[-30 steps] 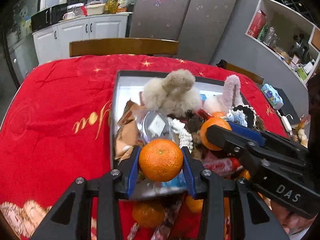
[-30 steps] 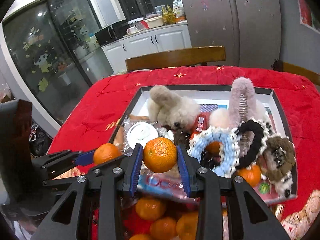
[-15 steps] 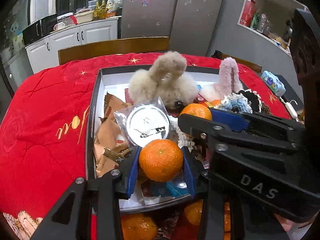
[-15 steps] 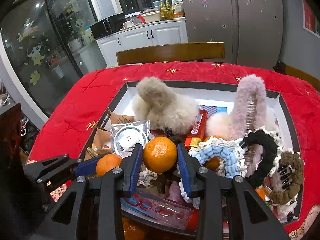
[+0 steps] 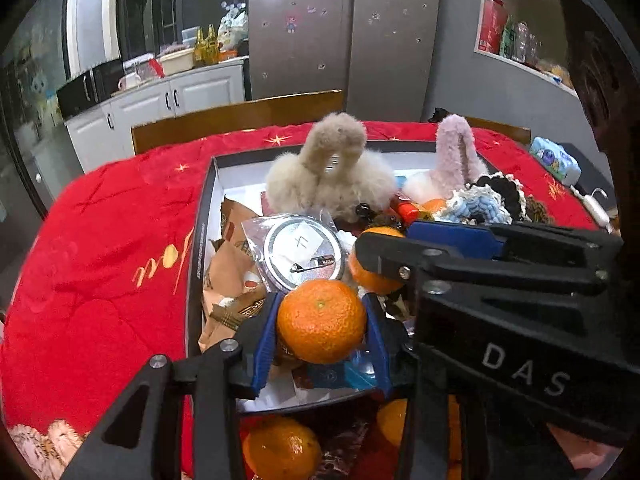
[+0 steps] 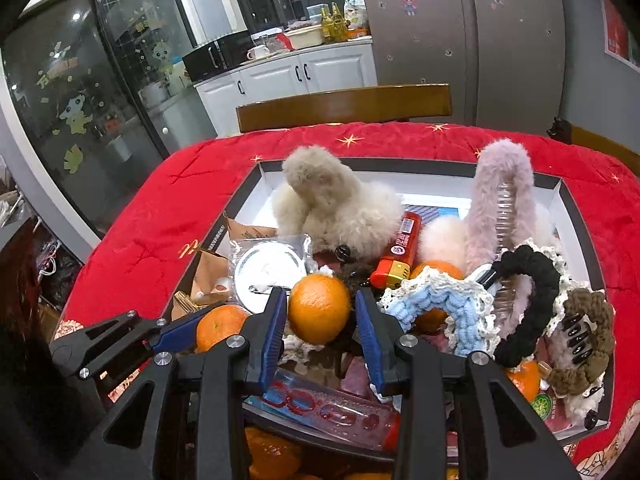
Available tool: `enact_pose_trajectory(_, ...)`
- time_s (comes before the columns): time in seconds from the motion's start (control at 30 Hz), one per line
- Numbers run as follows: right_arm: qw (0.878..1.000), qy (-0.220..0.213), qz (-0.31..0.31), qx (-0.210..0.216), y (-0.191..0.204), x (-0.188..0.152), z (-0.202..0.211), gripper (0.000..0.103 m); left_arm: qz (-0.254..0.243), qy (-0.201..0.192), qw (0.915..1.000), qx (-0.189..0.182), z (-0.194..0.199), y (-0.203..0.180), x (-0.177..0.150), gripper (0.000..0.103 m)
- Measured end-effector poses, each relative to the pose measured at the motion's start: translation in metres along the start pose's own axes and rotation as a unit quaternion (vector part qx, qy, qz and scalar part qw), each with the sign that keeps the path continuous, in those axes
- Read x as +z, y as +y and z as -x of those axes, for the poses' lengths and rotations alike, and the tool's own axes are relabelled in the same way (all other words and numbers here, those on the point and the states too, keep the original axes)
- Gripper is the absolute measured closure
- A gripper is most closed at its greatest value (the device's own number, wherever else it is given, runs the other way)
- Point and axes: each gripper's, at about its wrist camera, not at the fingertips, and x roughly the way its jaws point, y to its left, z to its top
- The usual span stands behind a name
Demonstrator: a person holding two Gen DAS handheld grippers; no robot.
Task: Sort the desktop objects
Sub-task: 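Open the right gripper to drop its orange while the left gripper releases its orange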
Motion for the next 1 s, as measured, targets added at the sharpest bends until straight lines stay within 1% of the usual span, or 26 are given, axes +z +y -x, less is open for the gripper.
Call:
enact_pose_trajectory(0.03,1.0,-0.001,-0.002,0.002,0.0,0.0,0.001,0.067,-0.002,-0.003,1.0,0.0,0.002,-0.001,0.0,0.049)
enact_pose_trajectory(0.1,1.0,-0.002,-0.001,0.005,0.002,0.0,0.002,0.066,0.0,-0.021,0.9998,0.002,0.007,-0.001,0.0,0.032)
enact_pose_trajectory(0.13,1.0,-0.002,-0.002,0.008,0.002,0.0,0.003,0.064,-0.001,-0.033,0.9995,0.002,0.01,0.0,0.0,0.026)
enact_pose_trajectory(0.17,1.0,-0.004,-0.005,0.013,0.001,0.0,0.004,0.062,-0.004,-0.041,0.9991,0.0,0.015,-0.001,0.0,0.016)
enact_pose_trajectory(0.2,1.0,-0.008,-0.012,0.019,-0.001,0.0,0.006,0.059,-0.009,-0.047,0.9988,0.007,0.014,0.0,0.0,0.014)
enact_pose_trajectory(0.23,0.999,-0.011,-0.018,0.025,-0.003,0.0,0.008,0.052,-0.018,-0.05,0.9984,0.019,0.015,-0.001,0.001,0.01)
enact_pose_trajectory(0.27,0.999,-0.013,-0.021,0.028,-0.003,0.0,0.01,0.05,-0.024,-0.05,0.9979,0.033,0.018,-0.003,-0.003,0.003)
enact_pose_trajectory(0.3,0.999,-0.018,-0.024,0.03,-0.005,0.001,0.013,0.049,-0.024,-0.051,0.9975,0.042,0.018,-0.002,-0.001,0.0)
enact_pose_trajectory(0.33,0.999,-0.022,-0.025,0.03,-0.005,0.001,0.016,0.047,-0.023,-0.054,0.9974,0.042,0.018,0.001,-0.001,0.0)
enact_pose_trajectory(0.37,0.999,-0.026,-0.021,0.028,-0.005,0.002,0.02,0.039,-0.019,-0.054,0.9976,0.038,0.019,0.004,0.0,0.0)
enact_pose_trajectory(0.4,0.999,-0.027,-0.019,0.026,-0.005,0.003,0.022,0.033,-0.013,-0.054,0.9979,0.034,0.019,0.007,0.0,0.0)
enact_pose_trajectory(0.47,0.999,-0.039,-0.018,0.024,-0.005,0.005,0.03,0.008,0.0,-0.049,0.9984,0.026,0.019,0.013,0.002,0.0)
enact_pose_trajectory(0.5,0.998,-0.05,-0.019,0.025,-0.006,0.005,0.034,0.002,0.005,-0.049,0.9985,0.022,0.019,0.015,0.002,0.0)
enact_pose_trajectory(0.53,0.998,-0.059,-0.019,0.025,-0.006,0.006,0.038,0.0,0.009,-0.048,0.9986,0.019,0.019,0.018,0.003,0.0)
enact_pose_trajectory(0.63,0.996,-0.081,-0.016,0.017,-0.005,0.007,0.047,0.0,0.012,-0.052,0.9984,0.021,0.023,0.017,0.002,0.0)
enact_pose_trajectory(0.83,0.996,-0.083,-0.015,0.006,-0.003,0.012,0.05,0.0,0.006,-0.053,0.9983,0.023,0.023,0.016,0.003,0.0)
enact_pose_trajectory(1.0,0.994,-0.105,-0.013,-0.001,-0.001,0.017,0.066,0.0,0.01,-0.046,0.9988,0.017,0.028,0.014,0.003,0.0)
